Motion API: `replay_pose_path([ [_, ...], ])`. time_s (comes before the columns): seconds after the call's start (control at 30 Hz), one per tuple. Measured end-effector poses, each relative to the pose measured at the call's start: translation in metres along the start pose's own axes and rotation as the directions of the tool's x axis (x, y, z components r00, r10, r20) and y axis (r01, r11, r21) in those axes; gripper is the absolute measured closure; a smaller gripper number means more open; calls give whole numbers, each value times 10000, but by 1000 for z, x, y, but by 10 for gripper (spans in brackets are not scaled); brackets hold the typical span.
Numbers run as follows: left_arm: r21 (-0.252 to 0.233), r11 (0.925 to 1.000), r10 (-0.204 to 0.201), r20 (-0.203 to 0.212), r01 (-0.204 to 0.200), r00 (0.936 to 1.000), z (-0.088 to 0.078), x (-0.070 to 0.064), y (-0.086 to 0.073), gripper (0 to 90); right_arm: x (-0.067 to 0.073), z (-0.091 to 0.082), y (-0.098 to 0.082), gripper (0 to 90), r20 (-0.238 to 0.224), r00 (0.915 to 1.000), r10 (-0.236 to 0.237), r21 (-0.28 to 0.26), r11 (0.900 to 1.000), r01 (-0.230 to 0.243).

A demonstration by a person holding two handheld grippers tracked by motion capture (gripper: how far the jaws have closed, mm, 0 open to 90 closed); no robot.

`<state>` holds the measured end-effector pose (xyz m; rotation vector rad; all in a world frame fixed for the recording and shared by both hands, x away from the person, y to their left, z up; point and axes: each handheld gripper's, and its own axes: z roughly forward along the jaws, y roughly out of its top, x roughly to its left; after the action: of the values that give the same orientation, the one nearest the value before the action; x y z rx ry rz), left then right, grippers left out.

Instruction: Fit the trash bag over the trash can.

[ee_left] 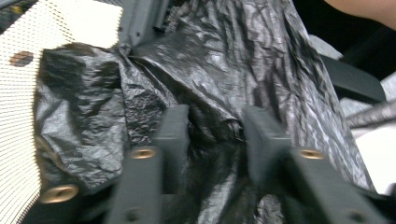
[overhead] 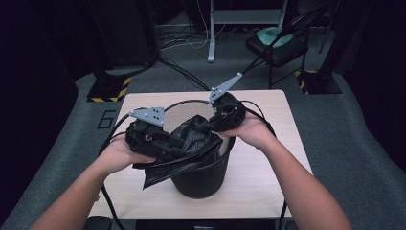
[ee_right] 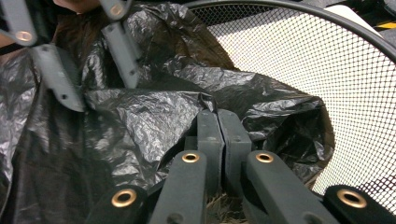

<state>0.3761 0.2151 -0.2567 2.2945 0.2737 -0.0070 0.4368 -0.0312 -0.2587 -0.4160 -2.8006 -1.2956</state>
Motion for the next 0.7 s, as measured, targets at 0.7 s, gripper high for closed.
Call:
replay_pose_path([
  [0.7,-280,9988,-422,-676,404,9968,-8,18,4,885,39,-46,10,551,575,9941,-917,-565,9939,949],
])
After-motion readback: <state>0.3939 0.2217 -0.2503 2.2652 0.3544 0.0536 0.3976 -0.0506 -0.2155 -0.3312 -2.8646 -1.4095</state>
